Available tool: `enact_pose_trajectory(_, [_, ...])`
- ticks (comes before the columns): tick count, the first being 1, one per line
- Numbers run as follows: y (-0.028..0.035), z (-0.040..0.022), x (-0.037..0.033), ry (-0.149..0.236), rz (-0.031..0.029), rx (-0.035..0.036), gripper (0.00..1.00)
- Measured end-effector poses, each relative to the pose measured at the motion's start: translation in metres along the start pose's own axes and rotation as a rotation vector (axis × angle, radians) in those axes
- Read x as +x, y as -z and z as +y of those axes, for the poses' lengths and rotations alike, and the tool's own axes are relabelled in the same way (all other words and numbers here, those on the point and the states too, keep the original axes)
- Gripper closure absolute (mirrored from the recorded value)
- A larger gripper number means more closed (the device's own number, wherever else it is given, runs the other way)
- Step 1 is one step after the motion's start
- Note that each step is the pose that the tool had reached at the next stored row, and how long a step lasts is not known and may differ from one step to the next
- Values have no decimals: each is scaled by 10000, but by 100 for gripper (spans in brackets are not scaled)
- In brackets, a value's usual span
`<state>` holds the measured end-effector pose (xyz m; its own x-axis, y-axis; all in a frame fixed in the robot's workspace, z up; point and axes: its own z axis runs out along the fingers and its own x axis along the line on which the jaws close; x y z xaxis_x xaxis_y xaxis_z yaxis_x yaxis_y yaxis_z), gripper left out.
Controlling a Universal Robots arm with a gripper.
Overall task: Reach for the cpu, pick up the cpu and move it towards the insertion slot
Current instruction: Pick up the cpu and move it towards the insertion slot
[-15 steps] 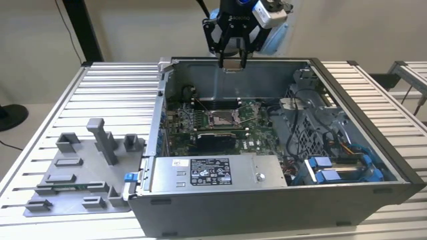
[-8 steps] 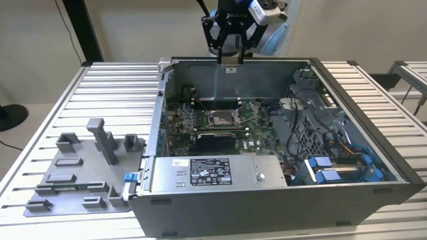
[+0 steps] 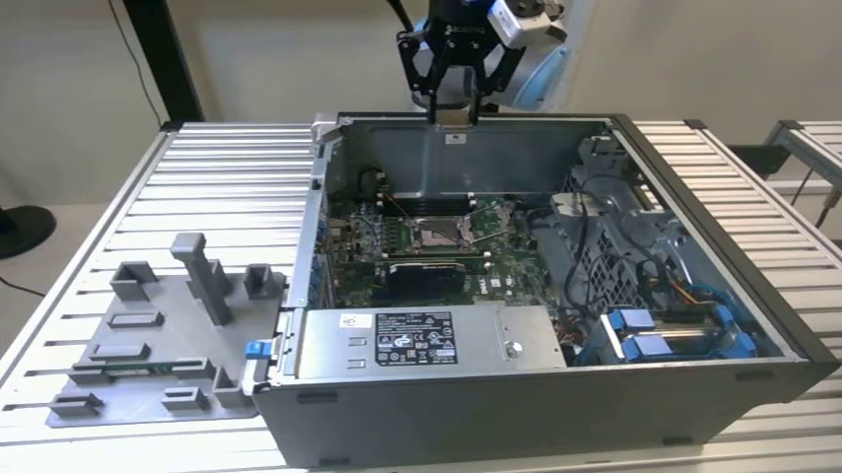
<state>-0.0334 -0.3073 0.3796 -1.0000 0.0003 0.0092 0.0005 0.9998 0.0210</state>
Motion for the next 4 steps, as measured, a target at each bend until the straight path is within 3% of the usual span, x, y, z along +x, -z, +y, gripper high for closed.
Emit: enact_pose_trajectory(4, [-1,0,0,-3,-1,-1,100])
